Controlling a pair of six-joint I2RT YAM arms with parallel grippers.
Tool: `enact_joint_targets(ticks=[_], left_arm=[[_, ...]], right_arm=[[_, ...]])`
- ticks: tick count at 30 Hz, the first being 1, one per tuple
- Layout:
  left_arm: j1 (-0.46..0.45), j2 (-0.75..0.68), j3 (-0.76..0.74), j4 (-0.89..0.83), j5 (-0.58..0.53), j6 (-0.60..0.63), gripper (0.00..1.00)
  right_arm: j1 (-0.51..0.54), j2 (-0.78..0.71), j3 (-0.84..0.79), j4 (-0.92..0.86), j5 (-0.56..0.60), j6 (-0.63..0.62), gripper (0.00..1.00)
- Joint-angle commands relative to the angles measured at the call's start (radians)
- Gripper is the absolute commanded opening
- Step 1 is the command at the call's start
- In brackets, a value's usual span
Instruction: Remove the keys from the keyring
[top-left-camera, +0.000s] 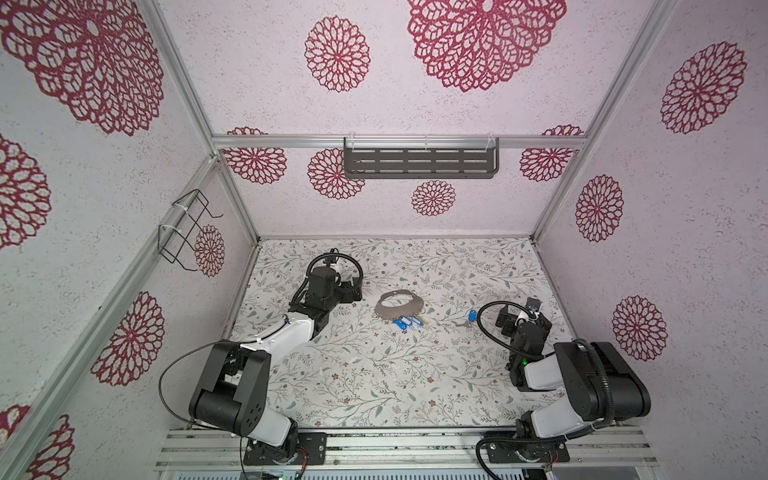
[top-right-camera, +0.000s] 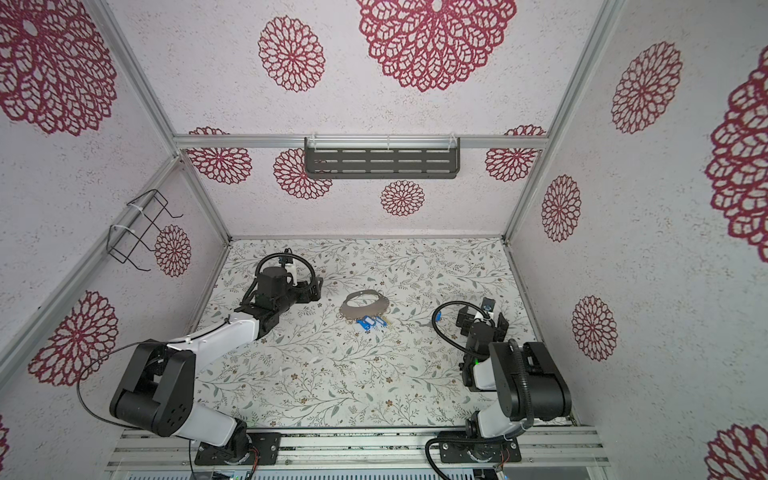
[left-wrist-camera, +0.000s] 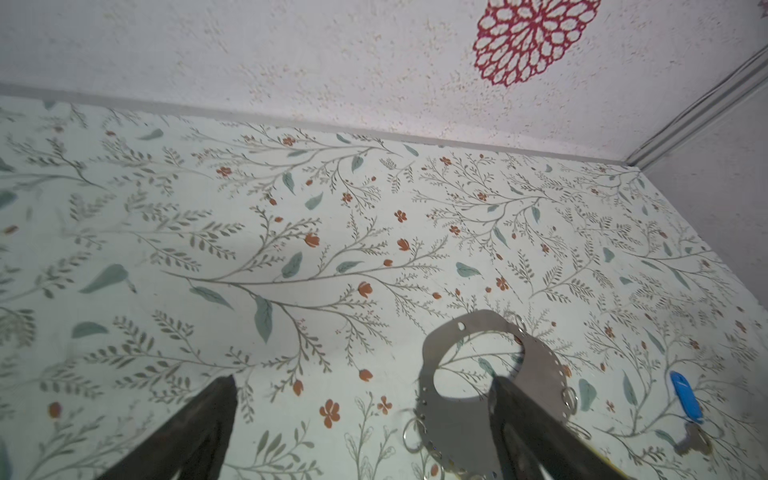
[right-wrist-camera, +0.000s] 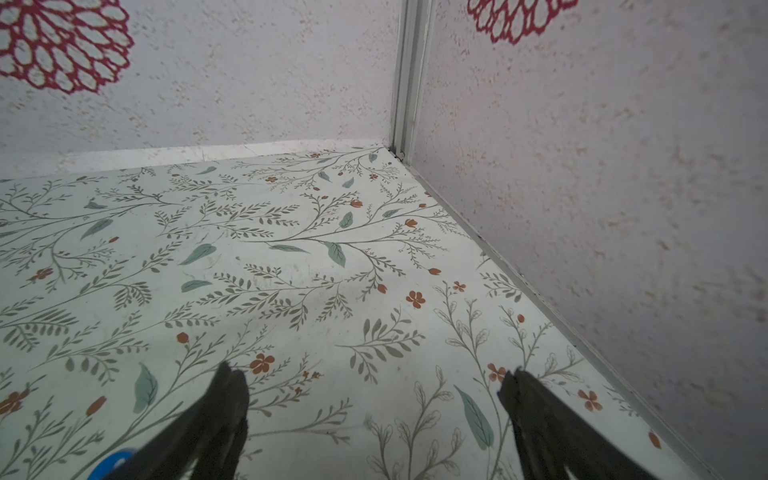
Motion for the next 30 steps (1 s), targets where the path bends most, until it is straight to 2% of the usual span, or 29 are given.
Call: enact_joint_targets(ticks=[1, 4, 11, 14, 18, 21, 26, 27, 30], left_arm=[[0.013, -0.049, 0.062, -0.156, -0.184, 0.146, 0.97], [0.019, -0.1, 0.035, -0.137, -0.31, 0.215, 0.97], [0.055, -0.255, -0.22, 0.254, -0.595, 0.313, 0.97], [0.086, -0.298, -0.273, 0.289, -0.598, 0.352, 0.97], [0.112, -0.282, -0.314, 0.341, -0.6, 0.414, 0.97], [0.138, -0.243, -0.352, 0.448, -0.613, 0.379, 0.97], [0.214, -0.164, -0.44, 0.689, -0.463, 0.317, 0.97], [0.217, -0.149, -0.443, 0.729, -0.463, 0.329, 0.97], [0.224, -0.138, -0.422, 0.705, -0.473, 0.324, 0.97]], right_arm=[[0.008, 0.004, 0.023, 0.025, -0.027, 0.003, 0.99], [0.009, 0.004, 0.037, -0.001, -0.025, 0.004, 0.99], [0.008, 0.002, 0.038, -0.008, -0.023, 0.008, 0.99], [0.008, 0.001, 0.037, -0.008, -0.023, 0.007, 0.99], [0.008, 0.001, 0.038, -0.008, -0.023, 0.007, 0.99], [0.008, 0.001, 0.038, -0.009, -0.023, 0.007, 0.99], [0.008, 0.001, 0.038, -0.009, -0.023, 0.007, 0.99], [0.009, 0.001, 0.038, -0.009, -0.023, 0.006, 0.99], [0.008, 0.001, 0.038, -0.008, -0.023, 0.007, 0.99]])
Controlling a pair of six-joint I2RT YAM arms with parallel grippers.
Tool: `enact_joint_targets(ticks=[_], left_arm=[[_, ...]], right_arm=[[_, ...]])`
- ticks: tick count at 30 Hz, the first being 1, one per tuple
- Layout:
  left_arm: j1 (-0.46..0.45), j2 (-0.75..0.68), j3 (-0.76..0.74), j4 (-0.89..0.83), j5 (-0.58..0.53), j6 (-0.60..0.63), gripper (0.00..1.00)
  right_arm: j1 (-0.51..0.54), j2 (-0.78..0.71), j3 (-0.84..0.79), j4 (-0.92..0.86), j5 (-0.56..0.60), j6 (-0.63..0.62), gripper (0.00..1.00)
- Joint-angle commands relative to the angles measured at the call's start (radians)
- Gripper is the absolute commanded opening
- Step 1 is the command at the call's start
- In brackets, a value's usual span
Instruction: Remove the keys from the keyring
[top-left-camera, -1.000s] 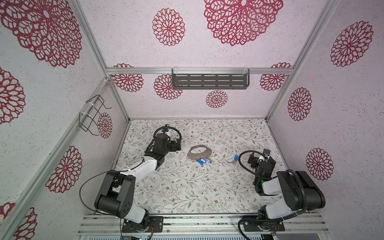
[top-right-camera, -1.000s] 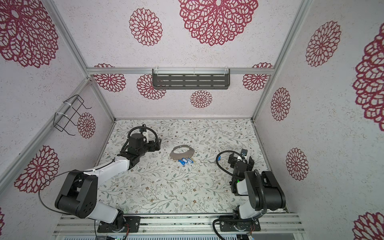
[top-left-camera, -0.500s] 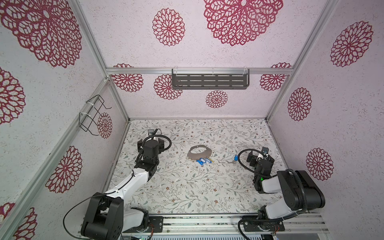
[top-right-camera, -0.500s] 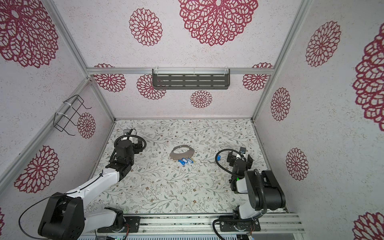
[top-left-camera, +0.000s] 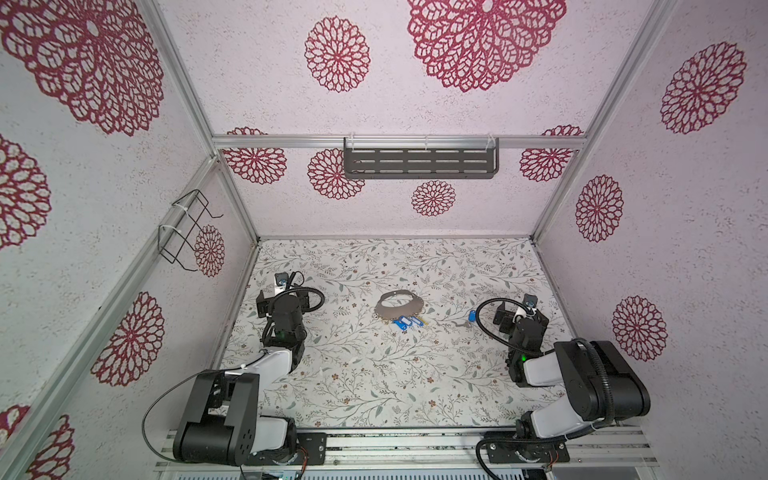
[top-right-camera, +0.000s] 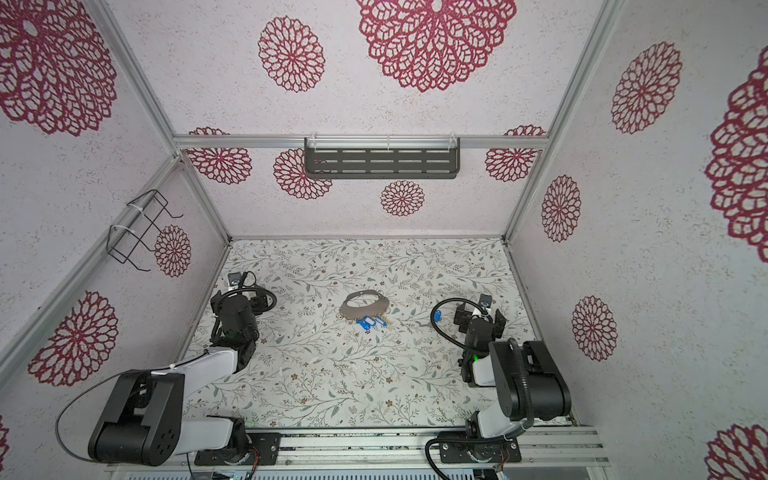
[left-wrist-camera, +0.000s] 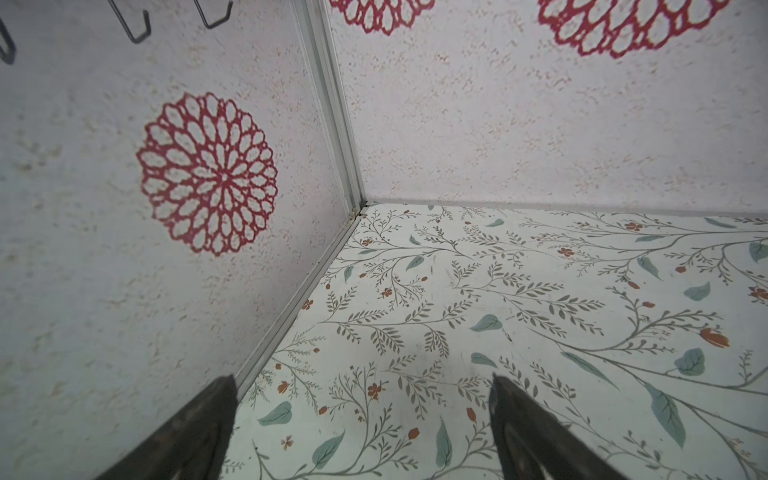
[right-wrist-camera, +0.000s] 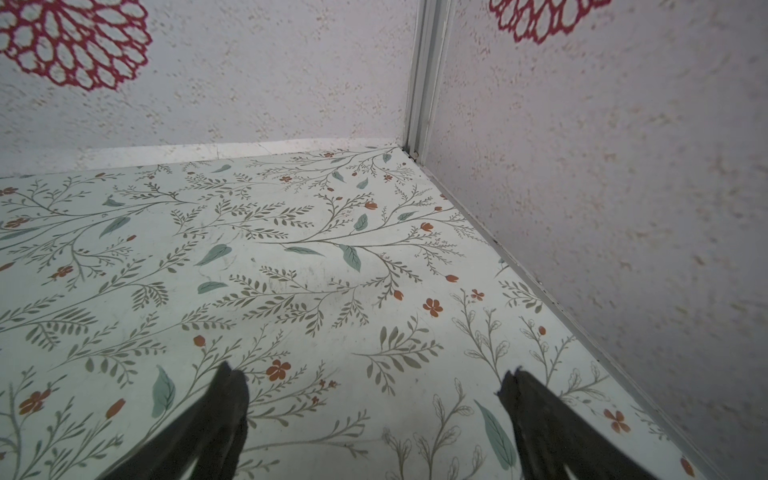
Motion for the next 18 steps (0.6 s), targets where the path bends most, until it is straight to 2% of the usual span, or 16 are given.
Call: enact_joint_targets(ticks=[1, 5, 6, 8, 11, 14, 16, 18], left_arm=[[0.012, 0.003, 0.02, 0.109, 0.037, -0.013, 0.97], [0.024, -0.006, 0.013, 0.021, -0.026, -0.052, 0.97], [0.036, 0.004, -0.001, 0.017, -0.002, -0.084, 0.97], [0.051, 0.06, -0.044, 0.131, 0.049, -0.081, 0.97], [0.051, 0.168, -0.1, 0.38, 0.035, -0.05, 0.97], [0.073, 0.13, -0.078, 0.261, 0.058, -0.091, 0.97], [0.094, 0.151, -0.066, 0.275, 0.092, -0.099, 0.97], [0.118, 0.141, -0.047, 0.202, 0.125, -0.134, 0.97]], right_arm=[[0.003, 0.001, 0.019, 0.031, -0.007, 0.007, 0.99], [0.002, 0.001, 0.02, 0.029, -0.007, 0.008, 0.99], [0.003, 0.001, 0.02, 0.029, -0.007, 0.007, 0.99], [0.003, 0.001, 0.02, 0.03, -0.007, 0.008, 0.99], [0.004, 0.001, 0.02, 0.028, -0.007, 0.007, 0.99], [0.003, 0.001, 0.02, 0.03, -0.007, 0.008, 0.99], [0.002, 0.001, 0.019, 0.029, -0.007, 0.007, 0.99], [0.003, 0.001, 0.02, 0.028, -0.007, 0.008, 0.99]])
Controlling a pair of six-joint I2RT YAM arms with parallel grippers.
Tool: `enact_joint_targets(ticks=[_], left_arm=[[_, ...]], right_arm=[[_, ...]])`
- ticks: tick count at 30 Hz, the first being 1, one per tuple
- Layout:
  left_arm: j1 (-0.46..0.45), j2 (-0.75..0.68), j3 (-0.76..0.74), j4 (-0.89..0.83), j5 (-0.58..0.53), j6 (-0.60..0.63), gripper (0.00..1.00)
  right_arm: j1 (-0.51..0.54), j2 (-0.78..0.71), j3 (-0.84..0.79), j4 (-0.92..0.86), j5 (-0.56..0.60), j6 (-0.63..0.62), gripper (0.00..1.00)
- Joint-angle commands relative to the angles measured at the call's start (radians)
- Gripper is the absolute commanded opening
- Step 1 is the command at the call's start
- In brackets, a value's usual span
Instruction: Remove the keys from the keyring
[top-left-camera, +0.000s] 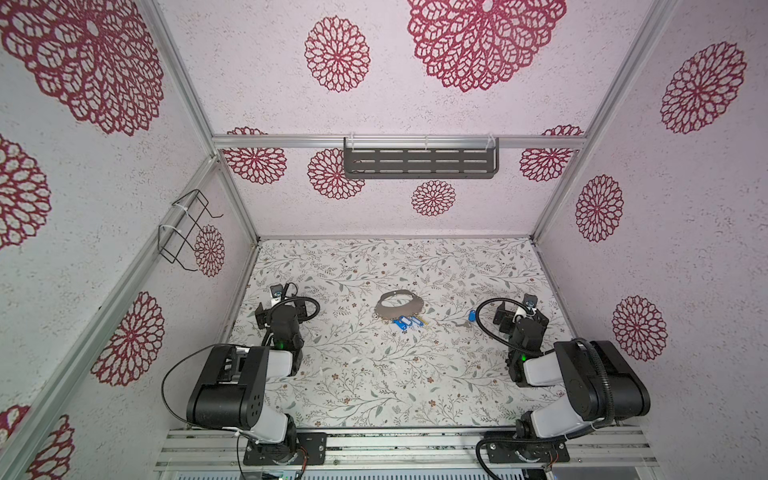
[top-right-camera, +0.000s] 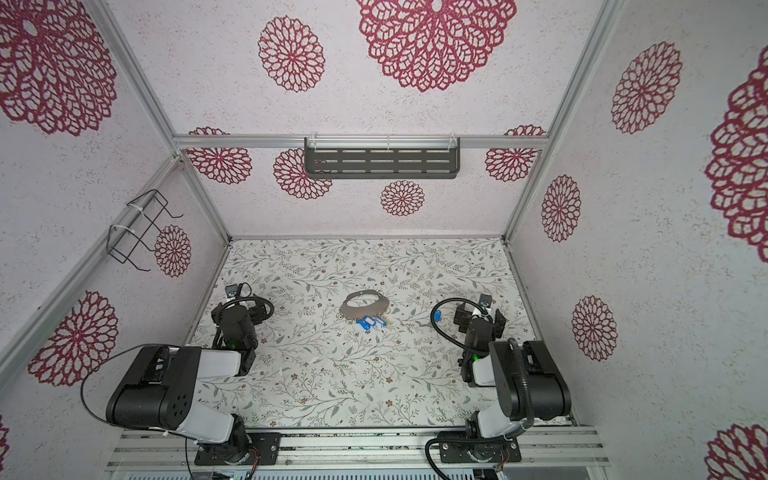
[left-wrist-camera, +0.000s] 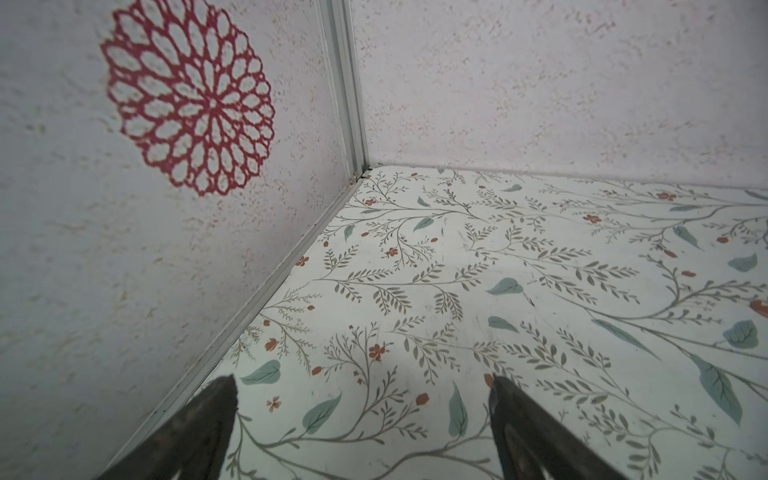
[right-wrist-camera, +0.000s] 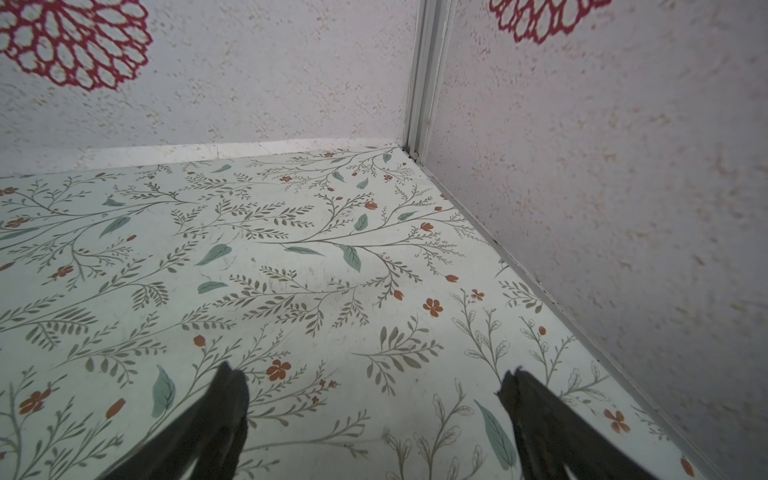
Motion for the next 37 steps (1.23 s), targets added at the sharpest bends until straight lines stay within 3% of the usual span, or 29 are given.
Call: enact_joint_targets(ticks=[1, 3, 5, 7, 37], left_arm=[[0.043, -0.001, 0.037, -0.022, 0.071, -0.063, 0.97], [0.066, 0.052, 0.024, 0.081, 0.093, -0.062, 0.97], [0.073, 0.017, 0.043, -0.03, 0.101, -0.092, 0.97], [0.083, 0.039, 0.036, 0.027, 0.118, -0.083, 0.97], [0.083, 0.034, 0.034, 0.02, 0.118, -0.085, 0.97]], right_arm=[[0.002, 0.001, 0.019, 0.029, -0.007, 0.007, 0.99], [0.003, 0.001, 0.02, 0.028, -0.007, 0.007, 0.99], [0.003, 0.001, 0.02, 0.028, -0.006, 0.008, 0.99], [0.003, 0.001, 0.019, 0.029, -0.006, 0.008, 0.99], [0.003, 0.002, 0.023, 0.023, -0.017, 0.003, 0.99]])
